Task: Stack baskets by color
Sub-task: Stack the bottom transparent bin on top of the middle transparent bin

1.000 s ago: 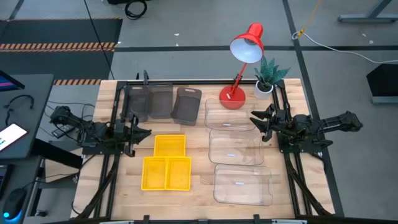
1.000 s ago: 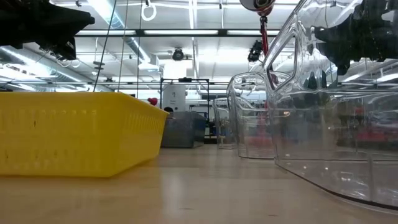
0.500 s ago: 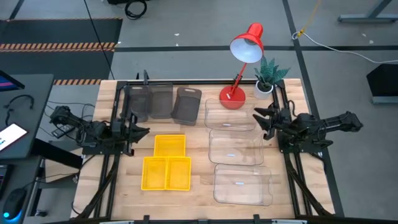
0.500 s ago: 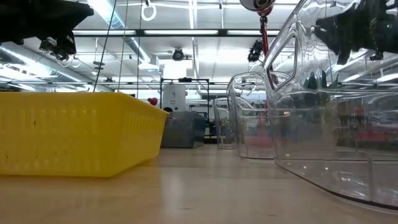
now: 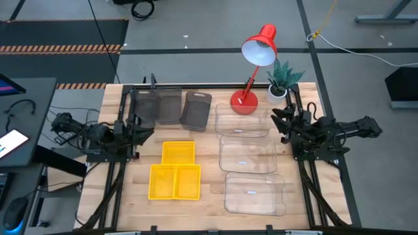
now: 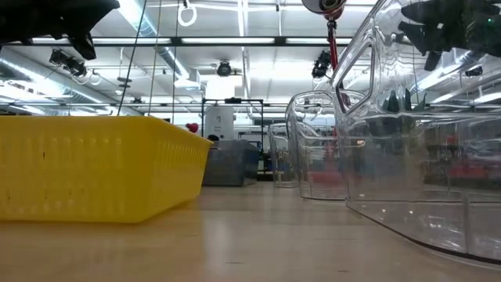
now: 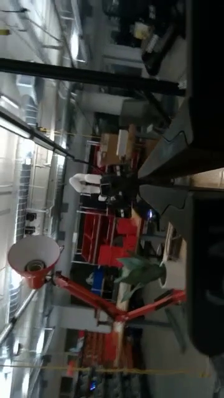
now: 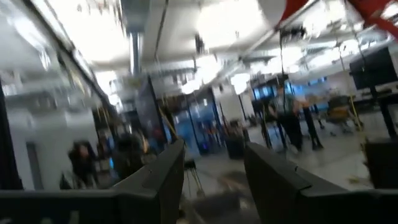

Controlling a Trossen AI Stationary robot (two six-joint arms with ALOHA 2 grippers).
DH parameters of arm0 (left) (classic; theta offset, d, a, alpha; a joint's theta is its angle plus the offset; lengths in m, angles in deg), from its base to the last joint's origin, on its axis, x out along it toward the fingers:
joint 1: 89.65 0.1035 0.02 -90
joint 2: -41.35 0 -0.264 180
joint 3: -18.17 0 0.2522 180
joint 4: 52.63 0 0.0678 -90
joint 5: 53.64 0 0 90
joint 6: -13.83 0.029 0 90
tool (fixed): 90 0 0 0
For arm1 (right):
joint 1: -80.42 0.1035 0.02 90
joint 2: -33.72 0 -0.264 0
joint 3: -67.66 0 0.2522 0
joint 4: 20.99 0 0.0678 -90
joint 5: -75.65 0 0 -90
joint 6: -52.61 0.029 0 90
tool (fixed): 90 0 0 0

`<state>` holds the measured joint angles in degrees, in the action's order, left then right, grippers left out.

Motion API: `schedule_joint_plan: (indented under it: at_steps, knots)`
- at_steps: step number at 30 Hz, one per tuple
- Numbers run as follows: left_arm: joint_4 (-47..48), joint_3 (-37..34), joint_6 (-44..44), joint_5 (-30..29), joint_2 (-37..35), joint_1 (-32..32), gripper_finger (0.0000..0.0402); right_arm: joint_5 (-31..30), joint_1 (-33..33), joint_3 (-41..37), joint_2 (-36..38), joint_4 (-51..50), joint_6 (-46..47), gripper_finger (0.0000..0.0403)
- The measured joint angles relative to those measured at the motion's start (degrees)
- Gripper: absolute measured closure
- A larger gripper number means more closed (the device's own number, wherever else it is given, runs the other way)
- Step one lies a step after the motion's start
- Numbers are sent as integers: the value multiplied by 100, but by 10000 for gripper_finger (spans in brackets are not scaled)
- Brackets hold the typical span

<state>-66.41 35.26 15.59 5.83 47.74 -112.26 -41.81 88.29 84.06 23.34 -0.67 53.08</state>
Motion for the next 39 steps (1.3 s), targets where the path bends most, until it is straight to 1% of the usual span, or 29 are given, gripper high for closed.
schedule_joint_plan:
  at_steps: [4,7,9,13,16,19,23,30,33,39]
  knots:
    - [-12,0,-107,-4,0,0,373,-214,-166,455,-379,-1150,157,231]
    - [-15,1,-109,-4,0,0,369,-206,-312,718,-700,-1634,322,231]
    - [-50,2,-111,-4,0,0,366,-158,-377,862,-921,-1829,425,231]
    - [-282,7,-108,-6,0,0,368,-41,-406,1040,-1321,-1878,452,231]
    - [-554,11,-110,-6,-2,0,372,193,-405,1174,-1629,-1884,509,231]
    - [-686,13,-109,-6,-2,0,375,354,-403,1402,-1922,-2206,647,231]
    - [-681,13,-109,-6,-2,0,376,356,-415,1900,-2316,-3211,814,231]
    - [-707,13,-440,-29,-2,0,372,363,-688,3051,-3022,-5670,1433,231]
    - [-719,13,-448,-30,-2,0,375,657,-791,3387,-3379,-6153,1503,231]
    - [-847,13,-573,-30,-2,0,377,1662,-830,4012,-4096,-6924,1557,231]
